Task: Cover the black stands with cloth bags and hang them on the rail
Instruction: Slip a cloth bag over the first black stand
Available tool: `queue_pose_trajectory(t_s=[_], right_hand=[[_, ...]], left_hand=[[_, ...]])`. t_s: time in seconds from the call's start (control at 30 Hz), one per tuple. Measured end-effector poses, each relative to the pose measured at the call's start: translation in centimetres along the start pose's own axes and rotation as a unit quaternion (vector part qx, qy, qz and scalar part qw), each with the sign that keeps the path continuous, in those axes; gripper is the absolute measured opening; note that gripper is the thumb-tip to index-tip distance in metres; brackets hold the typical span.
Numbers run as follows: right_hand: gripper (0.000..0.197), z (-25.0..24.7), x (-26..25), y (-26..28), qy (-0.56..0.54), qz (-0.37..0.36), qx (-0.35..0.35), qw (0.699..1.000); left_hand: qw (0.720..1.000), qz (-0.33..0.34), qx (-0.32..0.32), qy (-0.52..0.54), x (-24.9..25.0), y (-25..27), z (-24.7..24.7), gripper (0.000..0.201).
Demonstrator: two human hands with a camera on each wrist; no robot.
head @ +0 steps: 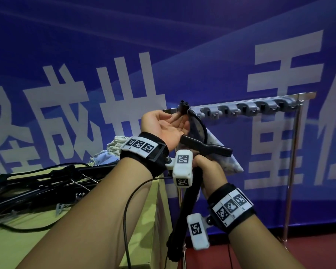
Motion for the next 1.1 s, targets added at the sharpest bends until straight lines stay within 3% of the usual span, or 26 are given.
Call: queue_pose_trajectory(t_s=[0.2,0.33,0.47,0.6,0.7,0.77,0.8,0.9,1.0,1.1], right_hand=[[0.005,-0.3,0.8,-0.3,0.000,0.013,0.004,1.000],[0.039,-0.3,1.1,-0.5,0.003,0.025,-0.001,1.000],[0.039,-0.5,1.2,-1.2,0.011,0.005,0.034,0.999],[0.040,-1.3,1.4,-1.8,-0.002,0.020,0.069,0.997],[0.043,-1.7,1.5,-1.8,-0.017,0.028,0.081,0.996],[0.033,-2.1,1.6,-1.8,-0.001,0.014,0.094,0.996],[0.028,-2.2,1.5,-1.7,0.003,0.012,0.094,0.995],[0.021,-2.4,1.6,-1.6,0.000,0.016,0.099,0.995],[0.015,-2.7,2.1,-2.1,-0.006,0.023,0.118,0.993],[0.018,-3.1,2.6,-2.8,-0.006,0.015,0.138,0.990]], left_hand=[[1.000,-0.002,-0.004,0.025,-0.3,-0.7,-1.0,0.065],[1.000,0.014,-0.014,-0.023,0.1,-1.2,-2.3,0.070],[0.980,0.032,0.051,-0.188,-0.5,-1.8,-3.8,0.062],[0.894,-0.021,0.092,-0.437,-2.6,-2.6,-6.5,0.057],[0.839,-0.085,0.023,-0.537,-4.3,-3.4,-8.8,0.069],[0.802,-0.101,-0.055,-0.587,-5.3,-3.8,-9.9,0.087],[0.775,-0.104,-0.095,-0.616,-5.8,-4.0,-10.4,0.098],[0.654,-0.119,-0.163,-0.729,-6.9,-4.6,-11.3,0.135],[0.609,-0.098,-0.175,-0.767,-7.6,-5.6,-11.4,0.140],[0.573,-0.047,-0.197,-0.794,-7.7,-5.5,-10.2,0.129]])
Point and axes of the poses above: each hand's wrist, its own y-axis away from the middle knuckle, its own z-axis out of the palm, x = y × z, the point moved 2 cm from there along -y, towards the middle knuckle, and after that the axes turned 5 degrees about -z, right-handed, at the moved point
